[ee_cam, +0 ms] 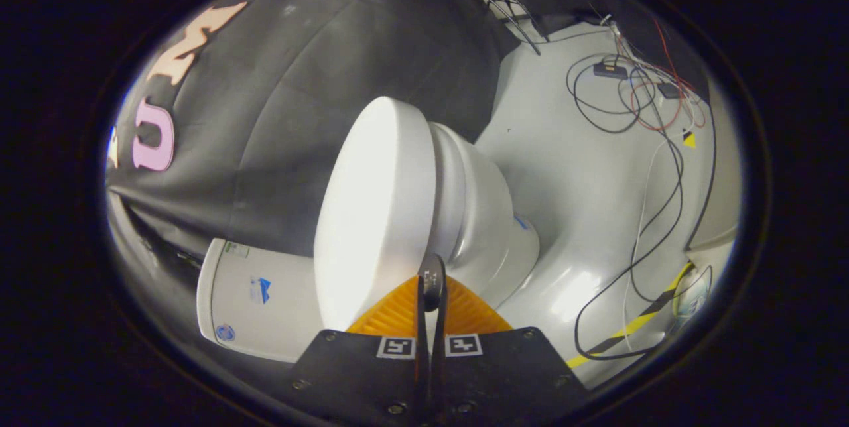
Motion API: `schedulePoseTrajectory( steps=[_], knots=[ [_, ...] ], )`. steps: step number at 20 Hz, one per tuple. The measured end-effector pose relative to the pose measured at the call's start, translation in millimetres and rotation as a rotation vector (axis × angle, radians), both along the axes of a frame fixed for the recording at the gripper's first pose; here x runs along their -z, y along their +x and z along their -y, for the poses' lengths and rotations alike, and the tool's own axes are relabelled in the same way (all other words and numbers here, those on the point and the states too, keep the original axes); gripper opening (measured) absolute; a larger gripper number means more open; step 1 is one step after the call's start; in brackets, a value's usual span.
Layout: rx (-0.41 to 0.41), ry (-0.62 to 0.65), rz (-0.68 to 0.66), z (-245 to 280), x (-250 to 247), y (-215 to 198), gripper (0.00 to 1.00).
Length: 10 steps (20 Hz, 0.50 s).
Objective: Open the toilet lid.
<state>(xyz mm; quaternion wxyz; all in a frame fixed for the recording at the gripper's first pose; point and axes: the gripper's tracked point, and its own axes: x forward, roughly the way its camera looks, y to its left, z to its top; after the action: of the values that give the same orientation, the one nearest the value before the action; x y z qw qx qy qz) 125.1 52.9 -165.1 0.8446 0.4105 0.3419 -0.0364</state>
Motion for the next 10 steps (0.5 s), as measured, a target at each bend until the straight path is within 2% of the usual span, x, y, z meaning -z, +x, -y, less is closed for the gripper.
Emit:
schedulePoseTrajectory(
  steps=[10],
  knots=[
    [-0.04, -0.078, 0.036, -12.0, -34.4, -3.3, 0.02]
  ],
)
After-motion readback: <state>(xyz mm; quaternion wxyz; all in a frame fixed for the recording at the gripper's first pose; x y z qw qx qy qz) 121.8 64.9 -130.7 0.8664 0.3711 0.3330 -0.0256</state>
